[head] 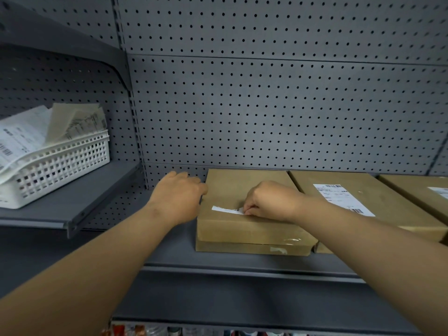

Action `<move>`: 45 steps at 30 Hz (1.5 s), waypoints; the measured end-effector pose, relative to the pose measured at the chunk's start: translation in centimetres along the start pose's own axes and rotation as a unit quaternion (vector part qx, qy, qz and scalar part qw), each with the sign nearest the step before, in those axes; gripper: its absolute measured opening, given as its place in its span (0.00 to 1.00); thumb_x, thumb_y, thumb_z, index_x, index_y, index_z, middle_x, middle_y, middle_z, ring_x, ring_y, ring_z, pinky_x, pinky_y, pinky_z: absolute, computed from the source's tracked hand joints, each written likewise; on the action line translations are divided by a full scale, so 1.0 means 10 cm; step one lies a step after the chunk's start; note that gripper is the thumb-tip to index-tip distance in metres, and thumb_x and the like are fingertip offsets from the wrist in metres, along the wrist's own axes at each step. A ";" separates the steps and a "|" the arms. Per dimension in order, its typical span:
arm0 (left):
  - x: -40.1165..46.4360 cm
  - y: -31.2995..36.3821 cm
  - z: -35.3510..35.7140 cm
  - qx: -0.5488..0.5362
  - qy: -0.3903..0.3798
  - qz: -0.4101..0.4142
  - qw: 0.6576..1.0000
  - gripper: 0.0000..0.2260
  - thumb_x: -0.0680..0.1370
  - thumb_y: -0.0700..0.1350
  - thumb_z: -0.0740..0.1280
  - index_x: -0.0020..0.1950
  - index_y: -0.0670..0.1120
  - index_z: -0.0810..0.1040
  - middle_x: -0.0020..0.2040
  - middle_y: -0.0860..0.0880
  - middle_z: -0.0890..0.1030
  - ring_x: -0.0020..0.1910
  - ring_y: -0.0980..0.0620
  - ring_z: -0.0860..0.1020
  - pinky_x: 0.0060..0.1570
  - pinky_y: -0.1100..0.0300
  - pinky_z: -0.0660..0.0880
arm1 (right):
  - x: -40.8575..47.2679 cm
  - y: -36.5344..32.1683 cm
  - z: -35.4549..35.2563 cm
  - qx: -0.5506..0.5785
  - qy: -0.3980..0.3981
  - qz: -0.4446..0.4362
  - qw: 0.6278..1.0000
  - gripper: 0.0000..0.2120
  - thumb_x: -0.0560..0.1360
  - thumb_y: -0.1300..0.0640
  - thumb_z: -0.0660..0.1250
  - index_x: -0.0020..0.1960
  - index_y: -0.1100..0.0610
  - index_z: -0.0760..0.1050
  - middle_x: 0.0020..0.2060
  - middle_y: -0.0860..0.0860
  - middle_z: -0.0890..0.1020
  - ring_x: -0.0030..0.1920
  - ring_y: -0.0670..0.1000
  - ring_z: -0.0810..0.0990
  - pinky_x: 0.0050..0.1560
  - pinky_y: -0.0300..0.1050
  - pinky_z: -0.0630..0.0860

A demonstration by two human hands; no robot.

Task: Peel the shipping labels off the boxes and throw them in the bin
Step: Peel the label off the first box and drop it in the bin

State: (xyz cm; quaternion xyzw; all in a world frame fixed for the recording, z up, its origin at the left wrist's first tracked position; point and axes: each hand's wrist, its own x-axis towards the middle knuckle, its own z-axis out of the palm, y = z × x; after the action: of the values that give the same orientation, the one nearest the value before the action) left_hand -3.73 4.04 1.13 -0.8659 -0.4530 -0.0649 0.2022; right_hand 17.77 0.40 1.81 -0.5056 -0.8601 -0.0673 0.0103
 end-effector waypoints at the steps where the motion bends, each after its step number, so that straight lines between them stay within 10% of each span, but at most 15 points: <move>1: -0.01 0.01 0.01 -0.006 -0.009 0.006 1.000 0.14 0.75 0.44 0.58 0.58 0.53 0.75 0.54 0.52 0.79 0.52 0.49 0.73 0.51 0.57 0.65 | -0.01 0.00 0.01 -0.013 0.002 -0.012 1.000 0.12 0.78 0.55 0.61 0.55 0.53 0.81 0.53 0.48 0.84 0.53 0.50 0.80 0.48 0.36 0.68; 14: -0.05 0.06 0.07 -0.033 -0.047 0.025 0.998 0.14 0.72 0.42 0.59 0.53 0.54 0.79 0.49 0.52 0.81 0.47 0.50 0.76 0.48 0.58 0.66 | -0.03 -0.04 0.05 -0.153 0.006 -0.083 0.985 0.13 0.77 0.59 0.54 0.50 0.59 0.77 0.48 0.54 0.81 0.45 0.57 0.80 0.45 0.49 0.78; 40: -0.07 -0.04 0.09 -0.128 -0.076 0.008 0.989 0.17 0.75 0.50 0.61 0.63 0.58 0.74 0.61 0.55 0.79 0.58 0.51 0.76 0.56 0.58 0.66 | 0.25 -0.10 -0.18 -0.240 -0.057 -0.098 0.964 0.07 0.75 0.66 0.58 0.49 0.64 0.74 0.43 0.56 0.74 0.28 0.50 0.61 0.24 0.40 0.52; 45: -0.04 0.01 0.05 -0.107 -0.082 0.012 0.991 0.19 0.73 0.46 0.61 0.63 0.58 0.74 0.60 0.54 0.79 0.58 0.50 0.75 0.57 0.57 0.65 | 0.24 -0.09 -0.15 -0.249 -0.062 -0.098 0.962 0.08 0.75 0.67 0.58 0.51 0.64 0.74 0.45 0.57 0.75 0.33 0.53 0.67 0.29 0.45 0.63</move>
State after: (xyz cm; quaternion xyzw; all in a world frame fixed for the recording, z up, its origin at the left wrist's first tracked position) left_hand -3.93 3.92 0.50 -0.8903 -0.4481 -0.0395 0.0708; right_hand 15.78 1.88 3.37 -0.4084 -0.8606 -0.2485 -0.1754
